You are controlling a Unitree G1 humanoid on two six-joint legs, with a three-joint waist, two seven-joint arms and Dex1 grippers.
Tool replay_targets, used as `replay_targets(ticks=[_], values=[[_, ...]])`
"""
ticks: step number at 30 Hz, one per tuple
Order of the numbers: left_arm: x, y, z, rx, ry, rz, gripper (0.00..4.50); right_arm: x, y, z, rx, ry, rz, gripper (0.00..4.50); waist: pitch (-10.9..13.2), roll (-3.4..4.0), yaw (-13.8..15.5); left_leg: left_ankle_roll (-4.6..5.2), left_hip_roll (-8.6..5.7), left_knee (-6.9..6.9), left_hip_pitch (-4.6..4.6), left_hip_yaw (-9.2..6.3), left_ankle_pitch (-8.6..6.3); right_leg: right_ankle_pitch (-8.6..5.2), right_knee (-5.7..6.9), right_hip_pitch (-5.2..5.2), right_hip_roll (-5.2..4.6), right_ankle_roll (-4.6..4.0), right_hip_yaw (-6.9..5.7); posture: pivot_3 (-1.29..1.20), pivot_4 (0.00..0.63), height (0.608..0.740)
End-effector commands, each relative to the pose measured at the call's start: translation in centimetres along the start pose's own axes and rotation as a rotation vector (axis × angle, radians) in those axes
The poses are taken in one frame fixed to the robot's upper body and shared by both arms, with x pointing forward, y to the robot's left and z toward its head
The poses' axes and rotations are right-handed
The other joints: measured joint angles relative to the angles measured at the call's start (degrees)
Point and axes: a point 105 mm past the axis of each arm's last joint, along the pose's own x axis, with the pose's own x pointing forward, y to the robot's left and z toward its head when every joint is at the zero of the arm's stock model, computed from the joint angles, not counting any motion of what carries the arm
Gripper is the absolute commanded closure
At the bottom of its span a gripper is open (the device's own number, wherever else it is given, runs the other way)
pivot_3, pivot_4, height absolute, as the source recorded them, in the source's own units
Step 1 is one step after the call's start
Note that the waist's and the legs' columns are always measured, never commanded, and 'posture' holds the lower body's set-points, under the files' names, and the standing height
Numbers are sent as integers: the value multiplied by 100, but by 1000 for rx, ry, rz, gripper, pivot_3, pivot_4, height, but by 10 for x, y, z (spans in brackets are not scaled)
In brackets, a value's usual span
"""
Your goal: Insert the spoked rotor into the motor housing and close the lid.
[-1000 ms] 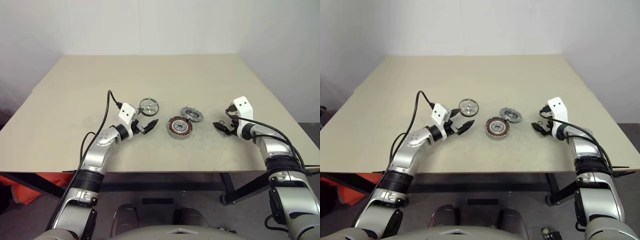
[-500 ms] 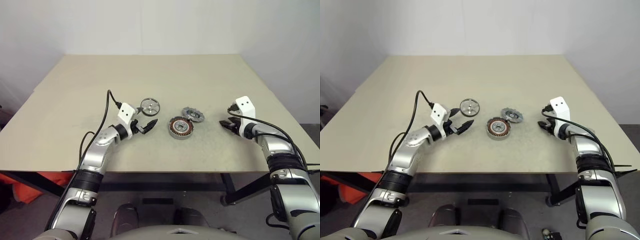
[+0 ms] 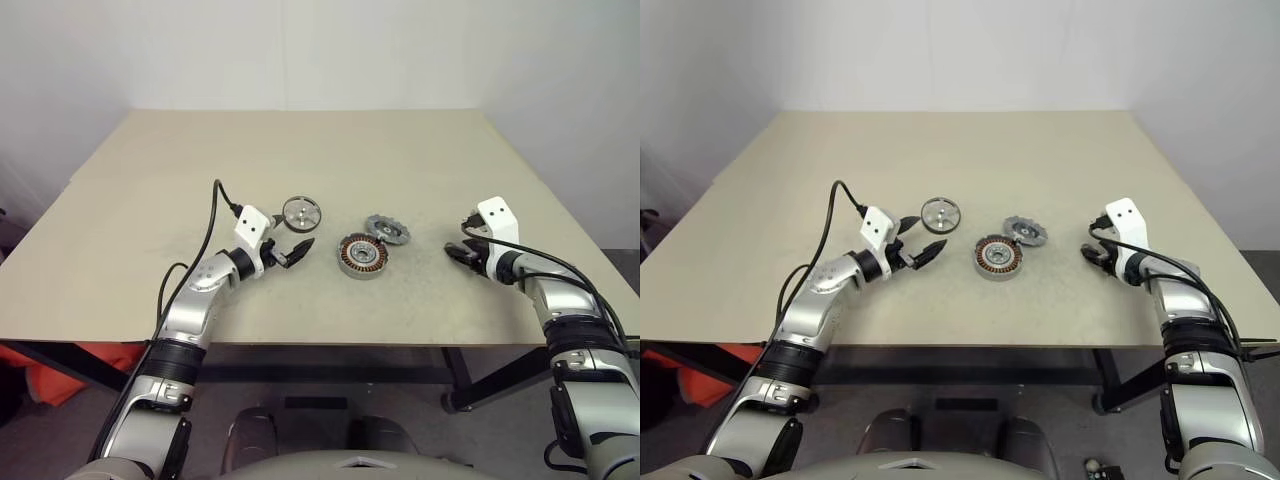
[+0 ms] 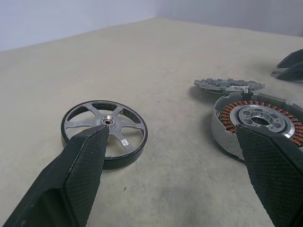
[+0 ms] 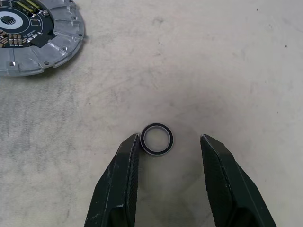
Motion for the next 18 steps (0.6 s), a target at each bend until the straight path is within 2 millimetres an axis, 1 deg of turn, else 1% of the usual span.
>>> replay_targets(ticks=[1,4,7,14,16,18], values=[[1,2,17,44,-49,-3,0,-1,-1,-10,23,40,-7,2273,0,0,0,0,0,0,1,0,0,0,0,1,0,0,0,0,0,740],[1,5,19,47,-60,16,0,-1,-1,-10,33,43,-5,2879,0,0,0,0,0,-1,9,0,0,-9,-1,8,0,15,0,0,0,740],[0,5,20,47,-61,20,0,0,0,-8,32,42,-1,3819,0,0,0,0,-1,0,23,2,0,-18,-1,20,-2,30,0,0,0,740],[0,5,20,48,-60,25,0,2,7,-4,29,32,27,3819,-1,-1,-3,0,0,-1,29,3,0,-19,-1,26,-3,33,0,0,0,740],[0,6,19,48,-59,26,0,2,14,1,21,7,60,3819,-1,-1,-5,0,-1,-2,28,4,0,-19,-2,25,-3,33,0,0,0,740],[0,6,19,48,-58,26,0,0,28,13,5,-48,130,3819,0,0,-12,0,0,-5,27,4,0,-19,-2,22,-2,32,0,0,0,740]])
